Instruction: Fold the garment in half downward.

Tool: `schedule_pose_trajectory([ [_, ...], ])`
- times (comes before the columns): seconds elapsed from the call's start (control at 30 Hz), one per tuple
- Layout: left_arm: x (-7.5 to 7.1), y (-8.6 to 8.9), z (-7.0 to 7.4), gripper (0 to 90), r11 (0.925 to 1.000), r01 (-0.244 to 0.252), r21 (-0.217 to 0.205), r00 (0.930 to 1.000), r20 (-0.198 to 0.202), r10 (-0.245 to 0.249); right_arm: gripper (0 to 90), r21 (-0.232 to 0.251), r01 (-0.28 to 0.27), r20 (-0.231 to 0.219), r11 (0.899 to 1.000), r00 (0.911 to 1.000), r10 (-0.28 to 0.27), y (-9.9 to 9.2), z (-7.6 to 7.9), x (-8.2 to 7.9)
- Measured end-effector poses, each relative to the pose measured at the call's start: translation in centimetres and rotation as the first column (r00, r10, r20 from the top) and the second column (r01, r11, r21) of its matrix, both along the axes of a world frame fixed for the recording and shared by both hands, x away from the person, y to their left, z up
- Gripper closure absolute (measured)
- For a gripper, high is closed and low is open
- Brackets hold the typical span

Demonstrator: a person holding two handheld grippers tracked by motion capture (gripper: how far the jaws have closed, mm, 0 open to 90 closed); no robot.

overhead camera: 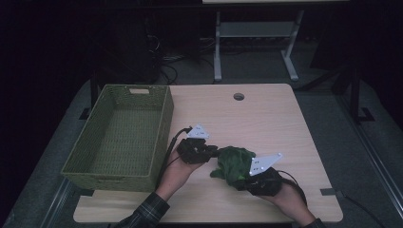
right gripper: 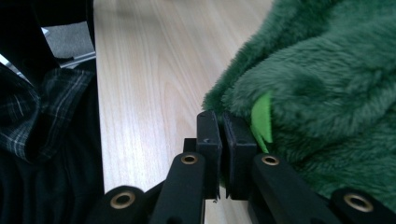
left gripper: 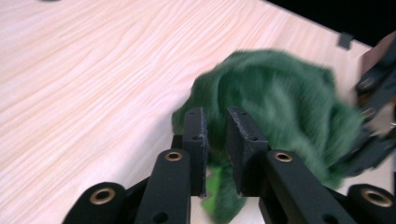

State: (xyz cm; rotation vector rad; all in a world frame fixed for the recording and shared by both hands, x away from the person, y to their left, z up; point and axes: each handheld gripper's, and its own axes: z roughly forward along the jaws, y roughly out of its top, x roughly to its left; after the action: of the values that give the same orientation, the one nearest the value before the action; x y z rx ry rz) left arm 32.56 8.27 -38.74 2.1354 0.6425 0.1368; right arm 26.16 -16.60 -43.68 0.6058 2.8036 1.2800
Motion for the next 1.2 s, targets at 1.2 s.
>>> schedule_pose_trajectory([
  [1.2,-0.6,-3.3,-4.6,74.7,0.9833,0.108,0.146,0.994,-0.032,-0.105,66.7,0.116,0.147,0.07,0.982,0.9854,-0.156,-5.7,3.0,-2.1],
])
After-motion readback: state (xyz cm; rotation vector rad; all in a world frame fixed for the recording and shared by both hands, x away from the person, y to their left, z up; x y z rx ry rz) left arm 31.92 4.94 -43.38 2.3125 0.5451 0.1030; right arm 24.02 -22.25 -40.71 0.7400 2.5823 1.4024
